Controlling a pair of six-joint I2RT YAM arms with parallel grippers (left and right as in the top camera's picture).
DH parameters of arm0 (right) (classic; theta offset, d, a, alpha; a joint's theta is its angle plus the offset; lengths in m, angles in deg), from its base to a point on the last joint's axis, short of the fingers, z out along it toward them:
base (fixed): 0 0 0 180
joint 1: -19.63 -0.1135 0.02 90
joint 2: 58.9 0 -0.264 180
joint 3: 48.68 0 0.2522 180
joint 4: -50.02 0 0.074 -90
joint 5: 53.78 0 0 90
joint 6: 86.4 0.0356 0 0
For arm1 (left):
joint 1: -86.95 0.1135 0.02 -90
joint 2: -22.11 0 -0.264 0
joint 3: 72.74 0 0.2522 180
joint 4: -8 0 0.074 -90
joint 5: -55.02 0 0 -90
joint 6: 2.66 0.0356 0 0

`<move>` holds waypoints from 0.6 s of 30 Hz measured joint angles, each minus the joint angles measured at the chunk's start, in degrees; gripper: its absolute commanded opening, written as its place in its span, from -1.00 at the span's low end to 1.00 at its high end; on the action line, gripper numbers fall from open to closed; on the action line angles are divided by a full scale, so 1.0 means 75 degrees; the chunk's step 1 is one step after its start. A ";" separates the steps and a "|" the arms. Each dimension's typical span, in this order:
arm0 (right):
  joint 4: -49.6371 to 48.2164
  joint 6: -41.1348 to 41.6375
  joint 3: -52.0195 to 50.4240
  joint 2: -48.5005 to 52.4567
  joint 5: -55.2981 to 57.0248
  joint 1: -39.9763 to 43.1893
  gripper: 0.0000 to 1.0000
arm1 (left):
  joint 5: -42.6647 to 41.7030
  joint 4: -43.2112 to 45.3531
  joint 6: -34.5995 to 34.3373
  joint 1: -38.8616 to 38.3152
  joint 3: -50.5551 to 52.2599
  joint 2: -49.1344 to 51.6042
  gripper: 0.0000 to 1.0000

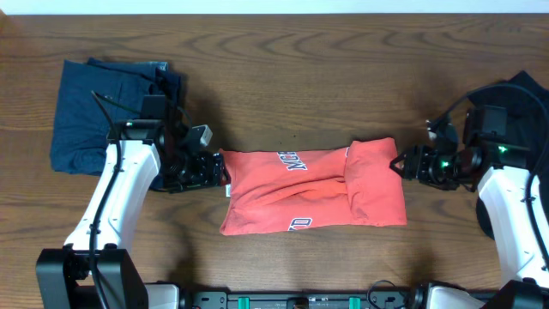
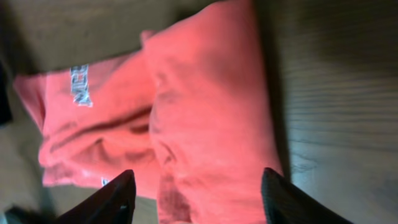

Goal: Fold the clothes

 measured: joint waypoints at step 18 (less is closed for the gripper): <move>-0.0871 0.2212 0.0000 0.1751 0.3716 -0.4214 0.10 | -0.0764 0.0463 0.0003 0.0000 -0.0003 -0.1673 0.60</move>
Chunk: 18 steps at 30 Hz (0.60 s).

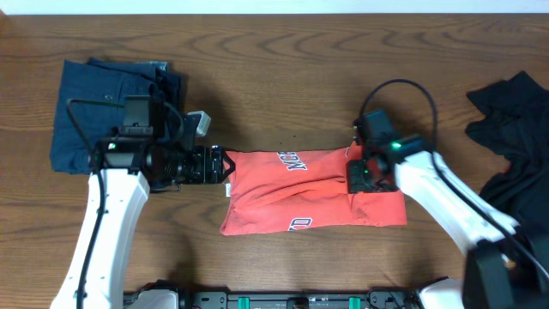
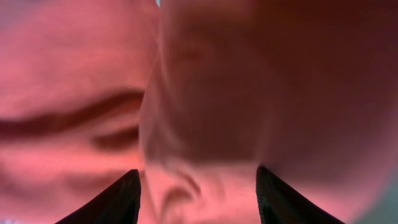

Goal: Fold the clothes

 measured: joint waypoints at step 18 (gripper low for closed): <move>0.0927 0.0504 0.0440 0.0382 0.1014 -0.0484 -0.98 | -0.0003 -0.0032 0.0000 0.0000 0.0000 -0.0303 0.60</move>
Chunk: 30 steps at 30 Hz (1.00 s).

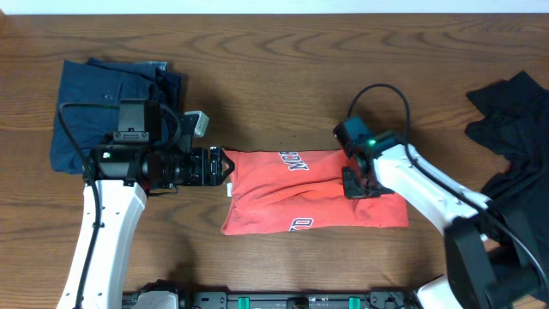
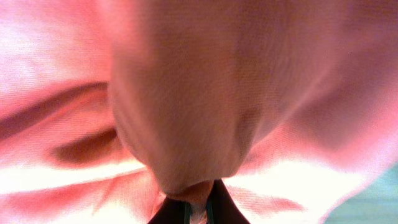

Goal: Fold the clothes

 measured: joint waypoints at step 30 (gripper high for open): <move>-0.0379 -0.0344 0.0347 -0.0166 -0.0784 -0.1341 -0.52 | 0.0000 0.0003 0.0000 0.0000 0.0000 0.0000 0.59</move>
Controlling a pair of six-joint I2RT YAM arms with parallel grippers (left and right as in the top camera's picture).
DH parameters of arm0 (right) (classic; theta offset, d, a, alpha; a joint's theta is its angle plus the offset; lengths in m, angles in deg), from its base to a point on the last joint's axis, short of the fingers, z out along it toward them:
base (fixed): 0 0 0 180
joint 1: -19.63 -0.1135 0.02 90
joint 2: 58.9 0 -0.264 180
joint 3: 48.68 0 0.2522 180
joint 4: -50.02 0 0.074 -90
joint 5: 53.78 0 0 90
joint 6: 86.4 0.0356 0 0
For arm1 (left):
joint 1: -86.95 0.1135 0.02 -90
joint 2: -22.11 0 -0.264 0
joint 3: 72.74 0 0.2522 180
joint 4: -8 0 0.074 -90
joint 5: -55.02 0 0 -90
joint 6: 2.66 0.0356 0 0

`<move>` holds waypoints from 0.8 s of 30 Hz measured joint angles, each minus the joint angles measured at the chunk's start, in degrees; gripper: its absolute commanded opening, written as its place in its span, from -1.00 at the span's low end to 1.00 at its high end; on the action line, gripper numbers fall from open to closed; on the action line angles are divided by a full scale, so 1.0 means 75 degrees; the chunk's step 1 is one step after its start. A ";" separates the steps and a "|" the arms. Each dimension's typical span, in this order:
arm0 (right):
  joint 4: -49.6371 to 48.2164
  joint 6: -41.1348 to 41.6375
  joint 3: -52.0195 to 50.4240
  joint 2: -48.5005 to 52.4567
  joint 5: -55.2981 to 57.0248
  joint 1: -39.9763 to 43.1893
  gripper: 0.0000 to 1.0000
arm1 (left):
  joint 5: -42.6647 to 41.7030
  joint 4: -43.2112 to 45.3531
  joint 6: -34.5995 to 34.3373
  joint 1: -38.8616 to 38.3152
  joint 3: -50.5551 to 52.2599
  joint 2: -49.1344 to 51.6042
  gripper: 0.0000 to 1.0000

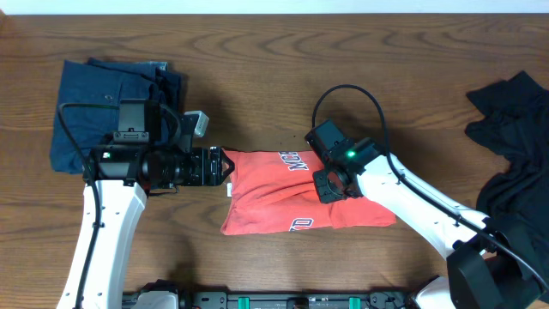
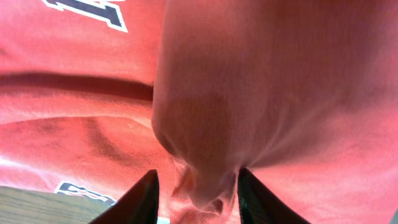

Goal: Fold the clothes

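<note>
A red shirt (image 1: pixel 274 202) with dark lettering lies across the middle of the table, its right part folded over onto itself. My right gripper (image 1: pixel 331 186) is down on that folded flap. In the right wrist view the right gripper (image 2: pixel 198 198) stands open, its dark fingers (image 2: pixel 140 200) apart with a bunched hump of red cloth (image 2: pixel 211 124) between them. My left gripper (image 1: pixel 225 169) lies low at the shirt's left edge. The overhead view does not show how its jaws stand.
A folded navy garment (image 1: pixel 110 110) sits at the back left, behind the left arm. A crumpled black garment (image 1: pixel 515 129) lies at the right edge. The right arm's cable (image 1: pixel 343 90) loops above the shirt. Bare wooden table (image 1: pixel 274 60) runs along the back.
My right gripper moved left along the shirt and its fingers went from shut on the red fold to apart. The shirt's right edge now lies further left. The left arm stayed put.
The right gripper was open off the shirt's right end. Then it was open, pressed down on the folded right part. Then it was shut on that fold. Now it sits further left, open, cloth bunched between the fingers. The left gripper has stayed at the left edge.
</note>
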 measured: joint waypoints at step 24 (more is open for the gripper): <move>-0.1413 -0.0393 -0.1562 -0.0592 -0.1900 0.0766 0.10 | -0.0003 0.0000 0.0000 0.0000 0.0000 0.0000 0.58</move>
